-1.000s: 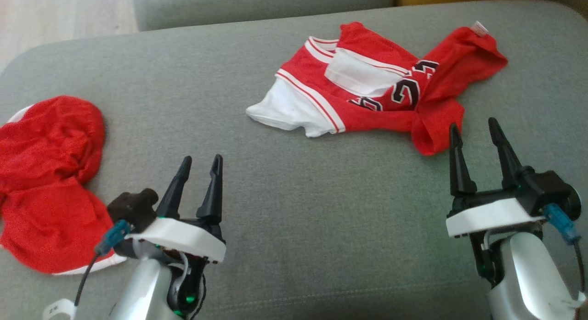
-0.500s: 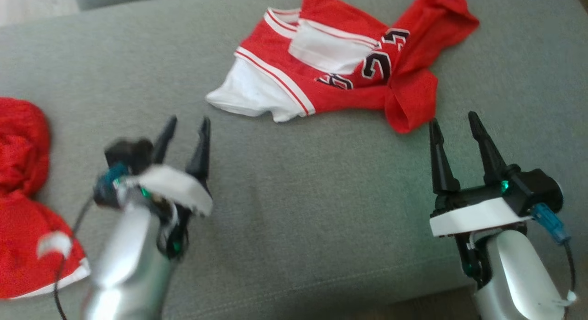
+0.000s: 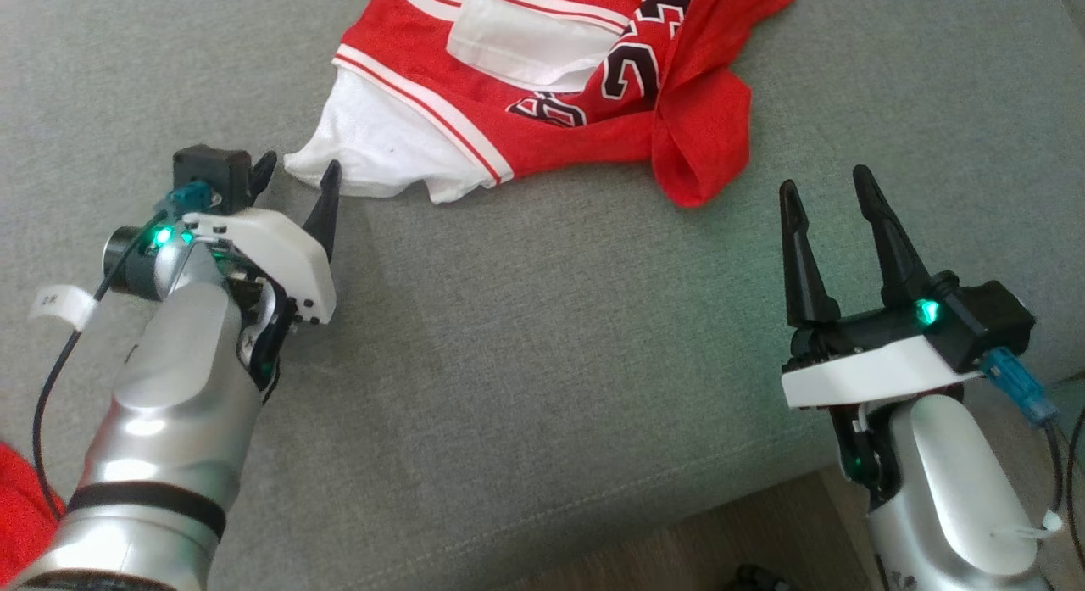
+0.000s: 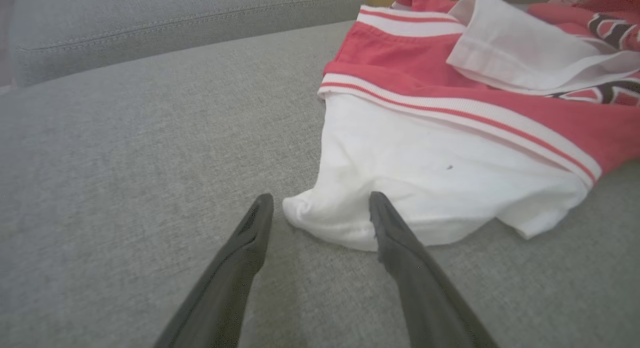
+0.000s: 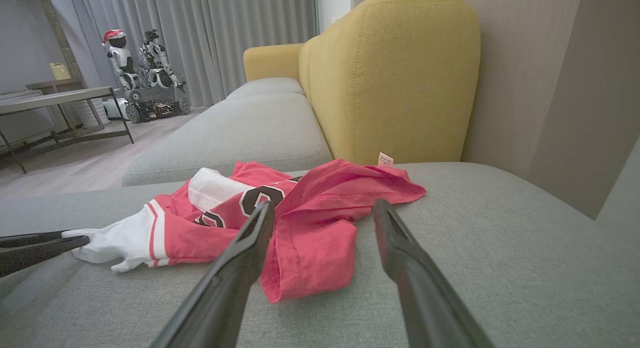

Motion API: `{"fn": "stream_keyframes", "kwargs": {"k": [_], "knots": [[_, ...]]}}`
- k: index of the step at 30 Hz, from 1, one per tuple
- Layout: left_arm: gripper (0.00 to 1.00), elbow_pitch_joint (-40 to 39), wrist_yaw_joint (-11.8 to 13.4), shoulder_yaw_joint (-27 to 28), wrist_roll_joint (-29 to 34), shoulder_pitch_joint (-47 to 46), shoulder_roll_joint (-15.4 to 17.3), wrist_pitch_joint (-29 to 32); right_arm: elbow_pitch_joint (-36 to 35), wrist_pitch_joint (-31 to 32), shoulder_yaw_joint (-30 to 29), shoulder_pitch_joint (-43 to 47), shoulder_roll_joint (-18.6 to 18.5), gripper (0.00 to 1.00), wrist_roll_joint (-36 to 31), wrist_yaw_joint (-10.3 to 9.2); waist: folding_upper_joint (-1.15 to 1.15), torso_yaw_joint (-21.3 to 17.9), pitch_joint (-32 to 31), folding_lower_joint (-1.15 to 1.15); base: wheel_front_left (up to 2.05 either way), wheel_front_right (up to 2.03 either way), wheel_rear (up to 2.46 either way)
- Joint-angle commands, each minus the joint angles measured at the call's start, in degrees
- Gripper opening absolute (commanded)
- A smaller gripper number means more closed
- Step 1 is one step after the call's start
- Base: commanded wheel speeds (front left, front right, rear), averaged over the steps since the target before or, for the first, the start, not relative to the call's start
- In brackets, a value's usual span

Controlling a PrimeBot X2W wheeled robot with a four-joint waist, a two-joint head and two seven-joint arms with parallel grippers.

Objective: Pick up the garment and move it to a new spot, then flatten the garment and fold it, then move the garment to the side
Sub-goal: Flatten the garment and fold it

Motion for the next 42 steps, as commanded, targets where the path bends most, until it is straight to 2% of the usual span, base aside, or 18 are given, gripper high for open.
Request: {"fn": "stream_keyframes", "kwargs": {"k": [1,4,5,10,13,25,32,42], "knots": [[1.0,-0.7,-0.19,1.01,0.21,-2.72,2.08,-0.41,-2.1,-0.6,1.29,-1.25,0.21,1.0,0.31,0.42,0.0,-0.26,0.17,-0.01,0.0,0.0,0.0],[1.0,1.6,-0.29,-0.22,-0.22,-3.78,1.91,-0.33,-2.1,-0.6,1.09,-1.15,0.21,1.0,0.25,0.42,0.0,-0.37,0.26,-0.01,0.0,0.0,0.0],[0.0,2.24,-0.32,-0.71,-0.56,-4.02,1.7,-0.23,-1.93,-0.61,1.05,-1.11,0.21,1.0,0.15,0.42,0.0,-0.33,0.26,-0.01,0.0,0.0,0.0],[0.0,2.56,-0.36,-3.45,-3.68,-4.28,0.43,-2.13,0.65,-0.61,0.59,-1.26,0.21,1.0,-0.99,0.42,0.0,0.72,0.27,-0.01,0.0,0.0,0.0],[0.0,1.37,-0.37,-3.03,-6.08,-3.99,-0.14,-4.51,2.92,0.02,0.21,-1.89,0.21,1.0,-2.52,0.42,0.0,2.16,0.22,-0.01,0.0,0.0,0.0],[0.0,-6.19,-0.38,-4.26,-9.37,-0.29,-3.12,-6.95,13.35,6.29,-2.73,-7.48,0.21,1.0,-18.9,0.42,0.0,9.09,0.49,-0.01,0.0,0.0,0.0],[0.0,-7.62,-0.38,-5.88,-9.96,0.38,-3.62,-7.04,18.15,7.96,-4.32,-10.4,0.21,1.0,-24.18,0.42,0.0,10.27,0.58,-0.01,0.0,0.0,0.0],[0.0,-8.45,-0.38,-6.6,-10.5,0.26,-3.44,-7.09,21.9,6.77,-5.2,-12.09,0.21,1.0,-25.17,0.42,0.0,10.32,1.07,-0.01,0.0,0.0,0.0]]}}
